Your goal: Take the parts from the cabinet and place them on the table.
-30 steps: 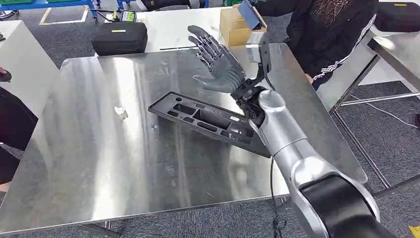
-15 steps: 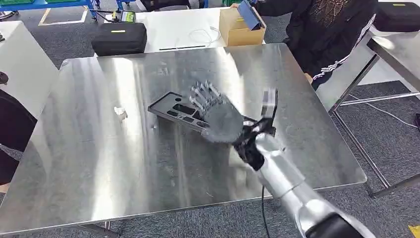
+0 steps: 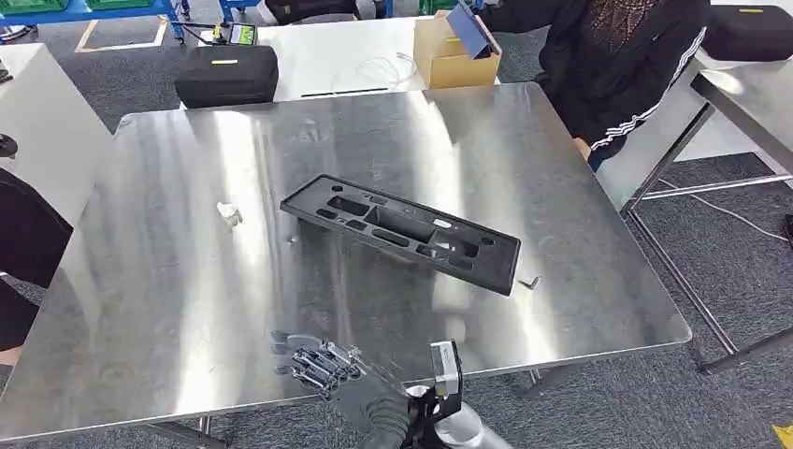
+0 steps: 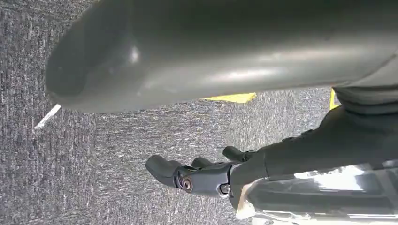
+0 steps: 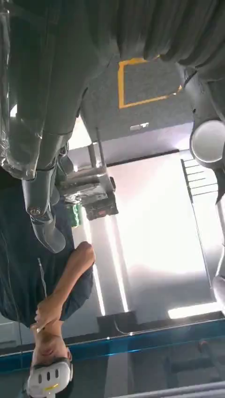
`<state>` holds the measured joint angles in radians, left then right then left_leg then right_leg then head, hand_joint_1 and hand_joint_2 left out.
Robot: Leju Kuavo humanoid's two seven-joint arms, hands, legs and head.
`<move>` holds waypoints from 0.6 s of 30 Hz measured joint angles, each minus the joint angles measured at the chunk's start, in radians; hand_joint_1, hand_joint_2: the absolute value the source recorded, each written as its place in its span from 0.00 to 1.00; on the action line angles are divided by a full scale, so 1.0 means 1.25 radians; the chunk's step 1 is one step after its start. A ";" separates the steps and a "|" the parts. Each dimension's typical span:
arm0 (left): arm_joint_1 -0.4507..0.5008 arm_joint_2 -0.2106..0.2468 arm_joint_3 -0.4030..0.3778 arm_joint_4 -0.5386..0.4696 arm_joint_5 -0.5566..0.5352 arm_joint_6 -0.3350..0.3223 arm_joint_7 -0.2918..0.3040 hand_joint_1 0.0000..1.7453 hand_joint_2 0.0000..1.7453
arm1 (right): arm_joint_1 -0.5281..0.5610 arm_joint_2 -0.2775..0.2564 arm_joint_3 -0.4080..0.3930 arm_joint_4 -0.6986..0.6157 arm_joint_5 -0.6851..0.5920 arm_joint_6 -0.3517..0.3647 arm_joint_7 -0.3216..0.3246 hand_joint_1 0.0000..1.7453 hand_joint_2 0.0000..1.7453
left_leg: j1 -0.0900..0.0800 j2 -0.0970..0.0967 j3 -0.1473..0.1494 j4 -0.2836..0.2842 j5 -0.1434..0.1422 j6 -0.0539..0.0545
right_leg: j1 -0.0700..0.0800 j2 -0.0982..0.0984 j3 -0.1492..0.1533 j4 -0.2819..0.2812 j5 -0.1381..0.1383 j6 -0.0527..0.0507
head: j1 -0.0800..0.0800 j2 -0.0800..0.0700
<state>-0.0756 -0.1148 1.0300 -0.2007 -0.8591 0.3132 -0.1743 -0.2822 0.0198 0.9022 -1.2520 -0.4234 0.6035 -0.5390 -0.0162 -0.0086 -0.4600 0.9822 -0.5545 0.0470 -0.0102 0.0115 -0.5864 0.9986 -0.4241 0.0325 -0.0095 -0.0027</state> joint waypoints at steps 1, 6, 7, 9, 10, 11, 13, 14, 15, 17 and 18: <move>0.000 0.000 0.002 0.000 0.000 -0.001 0.000 0.00 0.00 | 0.002 0.000 0.000 -0.003 0.000 0.000 0.000 0.00 1.00 | -0.002 0.000 0.000 0.000 0.002 0.003 | -0.002 0.000 0.000 -0.001 0.003 0.003 | 0.000 0.000; -0.001 -0.002 0.002 0.000 0.000 -0.006 -0.005 0.00 0.00 | 0.012 0.002 -0.005 -0.024 0.012 -0.003 0.010 0.00 1.00 | 0.011 0.006 0.007 -0.017 0.025 0.022 | 0.000 -0.002 -0.057 0.117 -0.058 0.006 | 0.005 0.000; -0.001 -0.003 0.002 0.000 0.000 -0.007 -0.005 0.00 0.00 | 0.015 0.000 -0.006 -0.025 0.012 -0.005 0.013 0.00 1.00 | 0.011 0.008 0.006 -0.017 0.025 0.022 | -0.002 -0.002 -0.083 0.174 -0.077 0.006 | 0.005 0.000; 0.000 -0.004 0.002 0.000 0.000 -0.007 -0.007 0.00 0.00 | 0.023 -0.003 -0.007 -0.025 0.014 -0.005 0.015 0.00 1.00 | 0.013 0.009 0.006 -0.017 0.025 0.020 | -0.004 -0.002 -0.123 0.260 -0.090 0.016 | 0.005 0.000; 0.000 -0.004 0.002 0.000 0.000 -0.008 -0.008 0.00 0.00 | 0.026 -0.003 -0.007 -0.026 0.015 -0.006 0.016 0.00 1.00 | 0.014 0.009 0.007 -0.017 0.024 0.019 | -0.005 -0.003 -0.110 0.235 -0.072 0.024 | 0.005 0.000; 0.000 -0.005 0.002 0.000 0.000 -0.009 -0.009 0.00 0.00 | 0.027 -0.003 -0.009 -0.027 0.016 -0.006 0.018 0.00 1.00 | 0.016 0.008 0.009 -0.016 0.023 0.017 | -0.007 -0.004 -0.081 0.177 -0.044 0.034 | 0.005 0.000; 0.000 -0.007 0.002 0.000 0.000 -0.013 -0.012 0.00 0.00 | 0.027 -0.003 -0.012 -0.033 0.021 -0.007 0.021 0.00 1.00 | 0.019 0.007 0.011 -0.010 0.015 0.006 | -0.011 -0.008 -0.010 0.027 0.007 0.045 | 0.006 0.000; -0.001 -0.007 0.002 0.000 0.000 -0.015 -0.012 0.00 0.00 | 0.027 -0.002 -0.013 -0.034 0.024 -0.008 0.022 0.00 1.00 | 0.015 0.006 0.002 -0.006 0.012 0.000 | -0.005 -0.007 0.014 0.017 -0.005 0.036 | 0.006 0.000; -0.001 -0.008 0.002 0.000 0.000 -0.015 -0.012 0.00 0.00 | 0.030 -0.002 -0.014 -0.037 0.026 -0.009 0.025 0.00 1.00 | 0.015 0.005 -0.002 -0.004 0.011 -0.005 | -0.003 -0.005 0.006 0.016 -0.001 0.028 | 0.005 0.000; -0.001 -0.009 0.002 0.000 0.000 -0.016 -0.015 0.00 0.00 | 0.033 -0.002 -0.019 -0.041 0.028 -0.009 0.027 0.00 1.00 | 0.016 0.005 -0.004 -0.003 0.013 -0.014 | -0.001 -0.004 0.002 0.012 -0.010 0.017 | 0.004 0.000; -0.001 -0.009 0.002 0.000 0.000 -0.017 -0.016 0.00 0.00 | 0.033 -0.002 -0.022 -0.044 0.029 -0.010 0.027 0.00 1.00 | 0.017 0.005 -0.006 -0.001 0.009 -0.019 | -0.007 -0.004 0.000 0.008 -0.007 0.008 | 0.005 0.000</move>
<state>-0.0774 -0.1259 1.0330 -0.2007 -0.8594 0.2915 -0.1938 -0.2413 0.0179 0.8744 -1.3069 -0.3872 0.5909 -0.5051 0.0049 -0.0029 -0.4670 0.9810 -0.5430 0.0228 -0.0191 0.0064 -0.5860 1.0083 -0.4325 0.0423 -0.0038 -0.0023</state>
